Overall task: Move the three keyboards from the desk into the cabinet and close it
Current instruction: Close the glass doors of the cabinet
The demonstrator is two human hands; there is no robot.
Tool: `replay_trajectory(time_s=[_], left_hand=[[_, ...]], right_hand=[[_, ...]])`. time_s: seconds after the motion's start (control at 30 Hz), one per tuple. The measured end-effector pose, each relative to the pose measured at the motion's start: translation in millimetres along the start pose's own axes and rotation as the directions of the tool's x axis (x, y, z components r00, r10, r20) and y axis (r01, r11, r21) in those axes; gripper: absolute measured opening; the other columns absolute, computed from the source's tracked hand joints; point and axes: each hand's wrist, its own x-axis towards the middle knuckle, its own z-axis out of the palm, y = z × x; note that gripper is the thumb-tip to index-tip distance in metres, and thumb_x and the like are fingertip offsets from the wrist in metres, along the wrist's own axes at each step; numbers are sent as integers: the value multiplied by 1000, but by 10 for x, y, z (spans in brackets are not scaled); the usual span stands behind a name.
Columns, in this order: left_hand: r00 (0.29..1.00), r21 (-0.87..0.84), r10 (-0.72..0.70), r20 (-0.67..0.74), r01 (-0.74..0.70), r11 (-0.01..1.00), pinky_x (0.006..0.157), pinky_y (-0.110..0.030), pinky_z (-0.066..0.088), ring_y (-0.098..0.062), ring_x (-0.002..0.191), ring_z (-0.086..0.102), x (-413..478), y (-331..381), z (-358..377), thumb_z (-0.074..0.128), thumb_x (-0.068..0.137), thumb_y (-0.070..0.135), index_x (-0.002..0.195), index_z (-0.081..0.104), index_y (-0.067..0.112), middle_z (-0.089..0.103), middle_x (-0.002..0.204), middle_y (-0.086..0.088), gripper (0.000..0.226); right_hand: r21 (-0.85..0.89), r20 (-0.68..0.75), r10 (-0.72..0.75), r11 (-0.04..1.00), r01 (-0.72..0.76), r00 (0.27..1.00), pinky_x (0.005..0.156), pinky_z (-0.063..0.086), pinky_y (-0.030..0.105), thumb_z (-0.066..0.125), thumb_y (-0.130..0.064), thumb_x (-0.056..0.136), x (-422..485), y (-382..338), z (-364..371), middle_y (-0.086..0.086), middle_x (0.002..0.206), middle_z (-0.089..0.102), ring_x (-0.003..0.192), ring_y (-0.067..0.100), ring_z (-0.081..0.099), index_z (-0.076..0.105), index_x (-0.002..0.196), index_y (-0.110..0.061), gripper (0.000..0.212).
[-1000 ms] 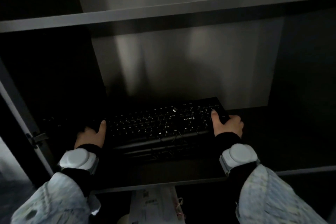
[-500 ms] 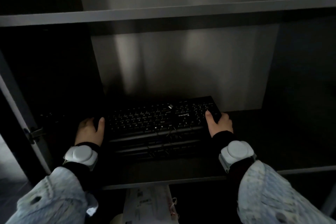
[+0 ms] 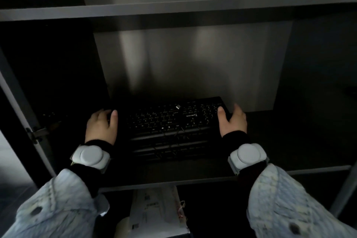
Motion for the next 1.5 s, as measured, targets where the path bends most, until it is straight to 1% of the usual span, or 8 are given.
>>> replay_trajectory(time_s=[0.2, 0.37, 0.53, 0.77, 1.0, 1.17, 1.3, 1.5], left_hand=[[976, -278, -10, 218, 72, 958, 93, -40, 49, -34, 99, 65, -510, 382, 67, 38, 96, 40, 98, 66, 11, 70, 105, -18, 40], [920, -401, -59, 388, 226, 888, 45, -13, 41, -9, 57, 63, -1212, 589, 203, 39, 94, 41, 80, 65, 25, 69, 73, 12, 34], [886, -361, -210, 413, 371, 855, 57, -24, 46, -16, 61, 64, -2248, 666, 135, 35, 94, 47, 81, 66, 21, 71, 75, 5, 42], [834, -294, -333, 440, 484, 824, 54, -25, 42, -16, 59, 64, -3110, 447, -328, 28, 93, 54, 73, 63, 25, 71, 75, 6, 50], [889, -357, -398, 228, 456, 815, 60, -28, 42, -18, 67, 65, -3319, 60, -1168, 27, 92, 57, 71, 62, 31, 69, 79, 7, 48], [904, -400, -418, 92, 418, 816, 71, -31, 44, -13, 64, 65, -3515, -373, -1856, 28, 92, 56, 71, 62, 32, 69, 80, 10, 46], [886, -428, -413, -210, 297, 854, 72, -36, 46, -22, 61, 59, -3663, -830, -2741, 28, 86, 56, 66, 64, 29, 66, 68, 7, 49], [788, -389, -355, -503, 161, 907, 73, -10, 33, 0, 81, 48, -3708, -1052, -3357, 40, 89, 37, 96, 52, 14, 51, 85, 10, 26]], right_hand=[[69, 76, -160, 985, 155, 984, 90, 37, 21, 50, -33, 91, -366, -63, -278, 10, 125, 56, 103, 12, 56, 58, 113, -15, 29], [112, 227, -101, 991, 78, 969, 80, 39, 20, 50, -31, 91, -815, 92, -505, 3, 104, 63, 89, 12, 57, 55, 93, -21, 12], [59, 350, -5, 998, -16, 937, 68, 29, 8, 45, -40, 93, -1383, 452, -755, -19, 80, 48, 73, -2, 45, 58, 107, -15, 31], [93, 464, 43, 991, -97, 885, 57, 26, 11, 44, -38, 94, -2036, 573, -759, -9, 81, 52, 85, 9, 47, 58, 105, -10, 33], [108, 541, -73, 994, 17, 838, 69, 29, 18, 43, -38, 94, -2734, 108, -572, -5, 73, 52, 81, 14, 46, 50, 74, -19, 28], [169, 549, -155, 983, 72, 821, 53, 28, 16, 41, -38, 95, -3290, -309, -325, -9, 59, 42, 59, 5, 43, 45, 68, -17, 34], [142, 533, -171, 984, 111, 829, 55, 32, 19, 37, -33, 97, -3808, -563, -164, -1, 52, 36, 50, 7, 35, 43, 61, -7, 45], [78, 511, -86, 996, 53, 855, 51, 29, 18, 35, -39, 96, -4293, -655, -62, -3, 59, 39, 56, 11, 41, 39, 61, -14, 43]])
